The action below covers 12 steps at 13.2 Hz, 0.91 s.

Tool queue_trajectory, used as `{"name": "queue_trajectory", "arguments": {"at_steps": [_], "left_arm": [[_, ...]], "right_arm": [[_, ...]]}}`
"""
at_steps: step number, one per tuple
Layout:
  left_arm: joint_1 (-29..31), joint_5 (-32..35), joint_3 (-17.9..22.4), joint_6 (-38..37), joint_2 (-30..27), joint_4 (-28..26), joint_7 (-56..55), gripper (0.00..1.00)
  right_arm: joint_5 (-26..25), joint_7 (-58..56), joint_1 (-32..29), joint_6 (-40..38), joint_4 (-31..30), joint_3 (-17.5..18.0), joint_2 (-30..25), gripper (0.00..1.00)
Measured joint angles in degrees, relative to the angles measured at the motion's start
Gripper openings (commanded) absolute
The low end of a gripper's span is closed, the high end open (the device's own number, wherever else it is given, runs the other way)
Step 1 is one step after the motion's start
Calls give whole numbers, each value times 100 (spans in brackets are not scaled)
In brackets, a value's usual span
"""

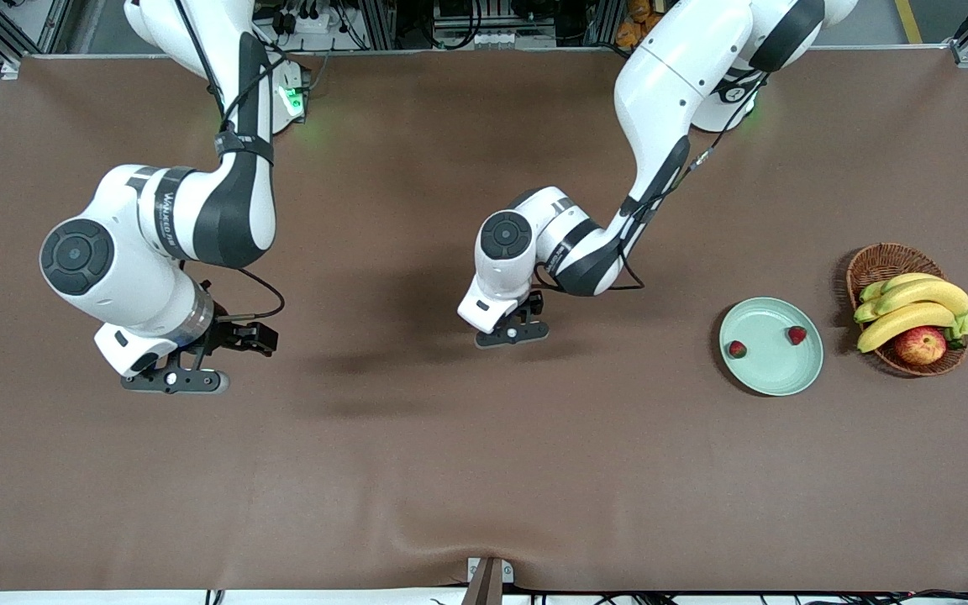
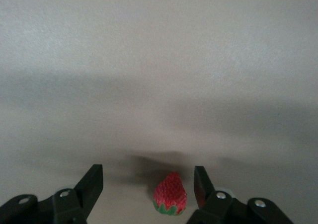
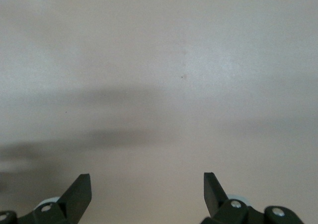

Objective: Collect all strawberries into plate
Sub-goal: 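Grasp the mid-table strawberry with the left gripper while the right gripper withdraws, then lift the strawberry with the left gripper while the right gripper returns to rest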

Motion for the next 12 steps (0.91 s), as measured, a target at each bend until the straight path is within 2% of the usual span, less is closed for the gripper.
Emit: {"name": "queue_trajectory", "arguments": {"at_steps": [2, 3, 5, 7, 9, 12], "left_arm": [[-20, 0, -3, 35, 74, 1, -1, 77], [-51, 0, -3, 61, 103, 1, -8, 75], [-94, 0, -3, 91, 126, 4, -11, 75], [-142, 0, -4, 204, 171, 5, -18, 70], [-151, 0, -3, 242, 222, 6, -20, 57], [-150, 0, 0, 254, 236, 7, -19, 54]], "right_arm": [[-109, 0, -40, -10, -3, 30, -88, 100], [-351, 0, -190, -8, -2, 230, -266, 100], [-1006, 18, -773, 19, -1, 982, -746, 100], [-1469, 20, -1377, 17, 0, 1606, -1204, 100], [-1873, 20, -1899, -4, 0, 2131, -1601, 100], [-2331, 20, -2473, -184, -4, 2677, -2046, 100]]}}
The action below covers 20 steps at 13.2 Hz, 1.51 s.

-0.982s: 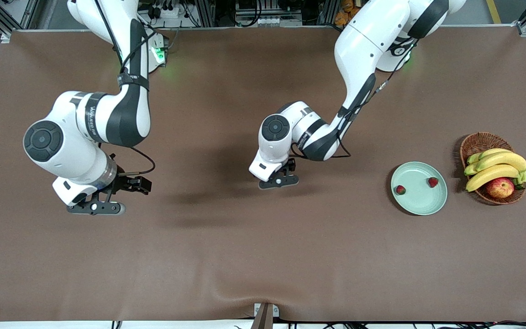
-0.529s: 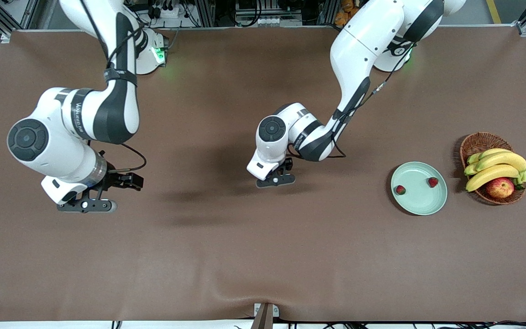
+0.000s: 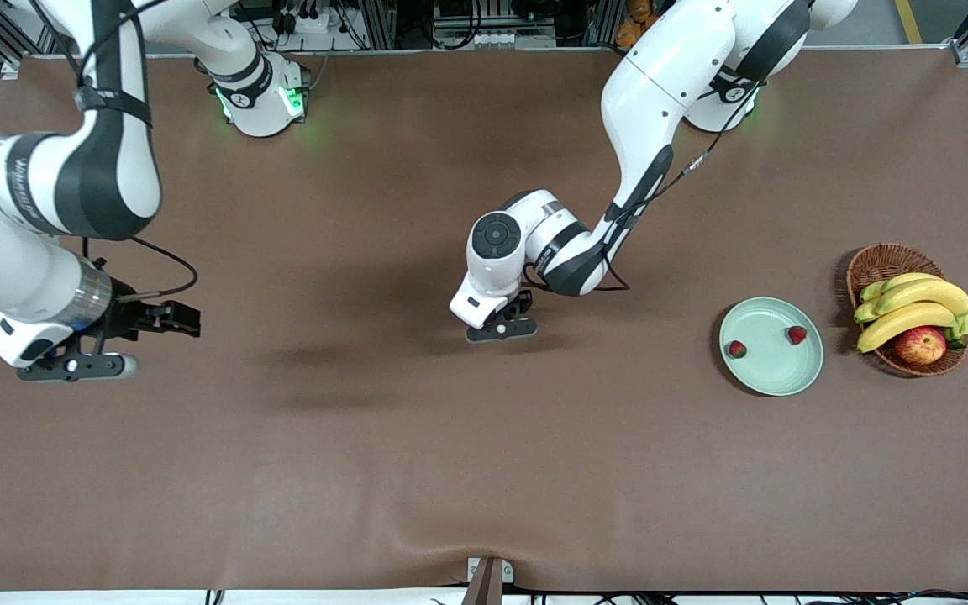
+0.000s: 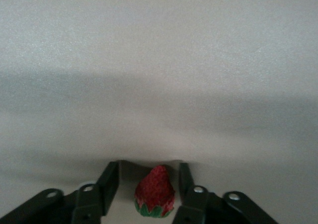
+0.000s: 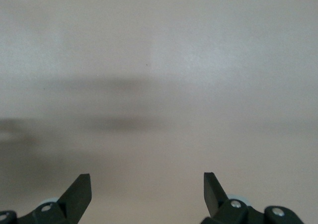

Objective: Collect all strawberries into plate
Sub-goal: 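Lift the strawberry with the left gripper while the right gripper returns to rest, then lower the strawberry onto the plate and open the left gripper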

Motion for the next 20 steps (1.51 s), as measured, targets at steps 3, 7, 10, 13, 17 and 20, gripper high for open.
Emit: {"name": "queue_trajectory", "arguments": {"at_steps": [3, 7, 10, 13, 17, 20], "left_arm": [[-13, 0, -4, 7, 0, 6, -2, 52], [-121, 0, -6, 14, 0, 10, -164, 29], [-124, 0, -2, 15, 0, 9, -169, 6], [-115, 57, 0, 15, -1, 10, -168, 0], [50, 149, 57, 10, -74, 114, -168, 0], [514, 159, 48, -497, -577, 217, 84, 0]], "right_arm": [[-463, 0, -708, -276, -1, 708, -409, 100], [-990, 3, -2210, -593, -3, 2218, -970, 100], [-1178, 3, -3225, -767, -38, 3192, -1292, 100], [-1258, 118, -3752, -903, -234, 3678, -1630, 100], [-1453, 319, -4457, -1103, -366, 4455, -1901, 100], [-1487, 346, -4801, -1243, -377, 4787, -2060, 100]]}}
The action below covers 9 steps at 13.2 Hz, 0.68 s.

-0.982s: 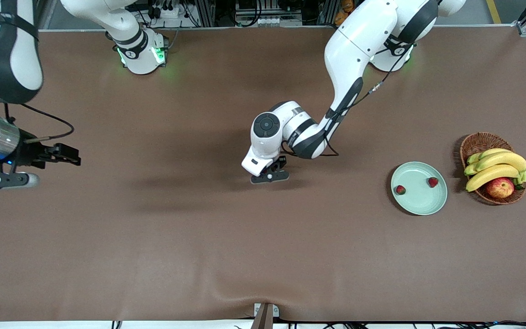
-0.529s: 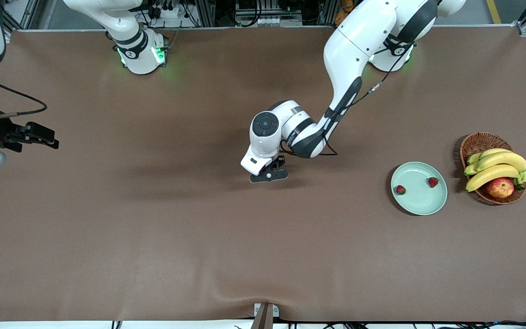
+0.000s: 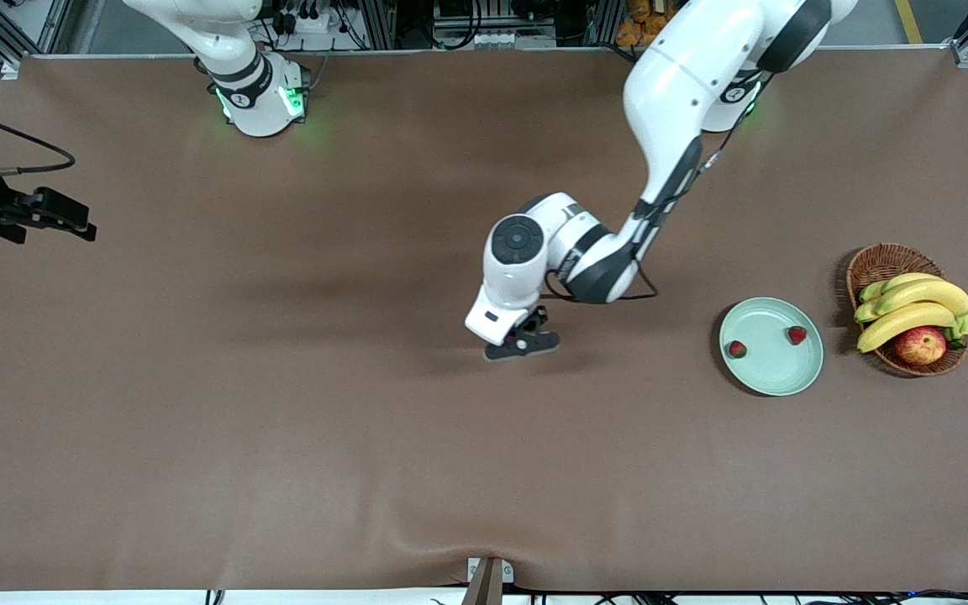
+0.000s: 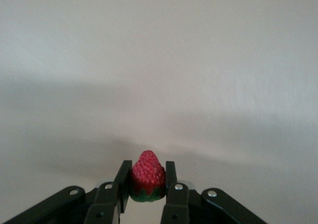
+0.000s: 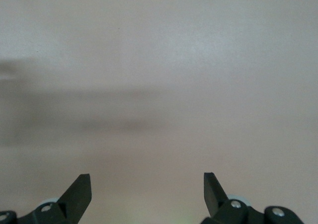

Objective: Collect all strawberries into plate
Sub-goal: 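Lower the strawberry onto the plate and open the left gripper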

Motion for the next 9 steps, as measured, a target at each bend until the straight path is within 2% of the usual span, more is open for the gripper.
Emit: {"name": "queue_trajectory", "arguments": {"at_steps": [4, 9], "left_arm": [[643, 0, -20, -1034, -908, -134, 726, 0], [1847, 0, 2, -1170, -1462, -1167, 2683, 0]], "right_arm": [[-5, 95, 79, -127, -5, -114, -136, 100], [-3, 248, 416, -205, -19, -451, -172, 100]]}}
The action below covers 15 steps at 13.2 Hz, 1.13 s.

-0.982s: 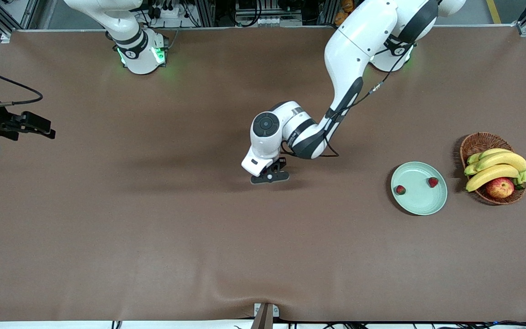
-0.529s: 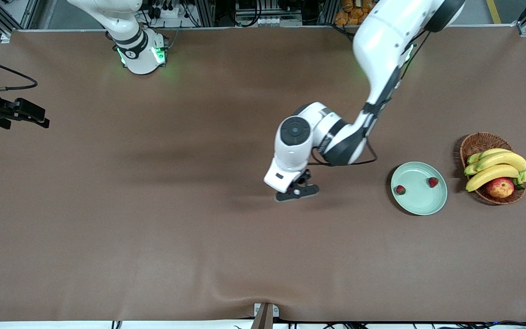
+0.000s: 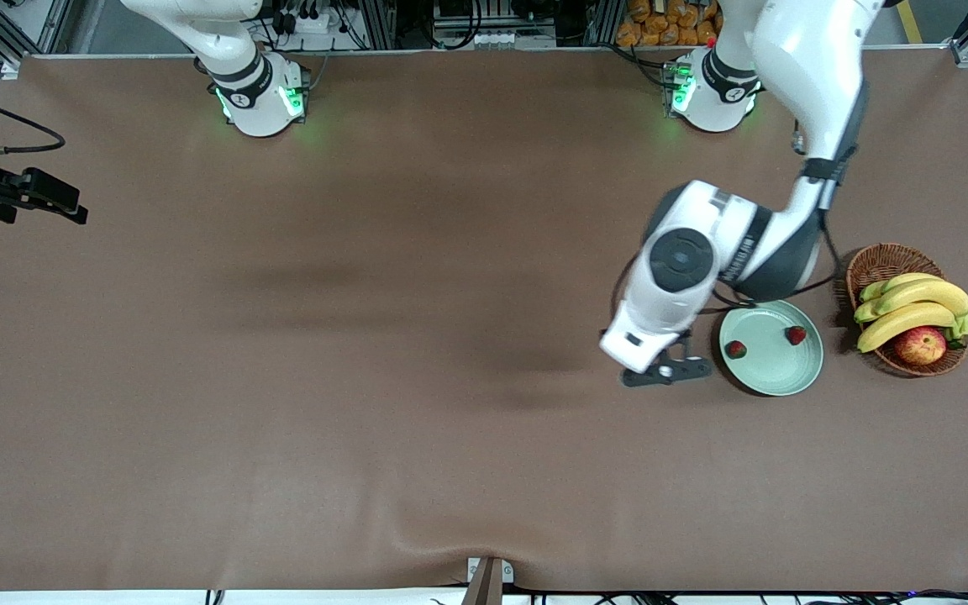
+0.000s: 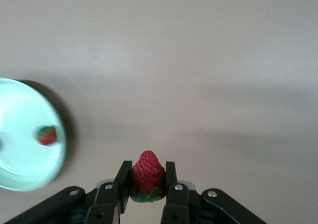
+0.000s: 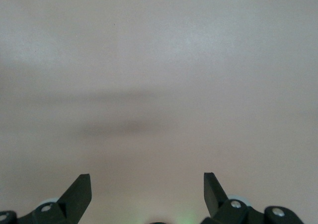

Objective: Collect all strawberries into plate
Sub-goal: 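Lower the strawberry onto the plate and open the left gripper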

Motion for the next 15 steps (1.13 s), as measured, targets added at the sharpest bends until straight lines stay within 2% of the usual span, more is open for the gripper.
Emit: {"name": "queue_trajectory", "arguments": {"at_steps": [3, 5, 7, 8, 9, 10, 11, 15], "left_arm": [[821, 0, 1, 23, -22, -337, 1435, 0], [1221, 0, 2, 58, -15, -480, 2171, 0], [1547, 1, 4, 170, 14, -570, 2772, 0], [1710, 1, 4, 258, 52, -596, 3043, 8], [1859, 1, 4, 350, 107, -608, 3262, 47], [1989, 1, 4, 448, 171, -616, 3425, 92], [2070, 1, 3, 539, 231, -616, 3486, 100], [2078, 1, -64, 627, 239, -556, 3461, 100]], "right_arm": [[2, 0, 114, -4, -6, -153, -2, 100], [2, 0, 358, -5, -9, -414, -5, 100], [10, 0, 405, -6, -12, -499, -5, 100], [20, 0, 405, -5, -13, -514, -5, 100], [23, 0, 405, -5, -14, -524, -6, 100], [23, -5, 404, 0, -15, -529, -6, 100], [23, -35, 404, 14, -15, -531, -6, 100], [21, -220, 341, 35, -15, -530, -7, 100]]}}
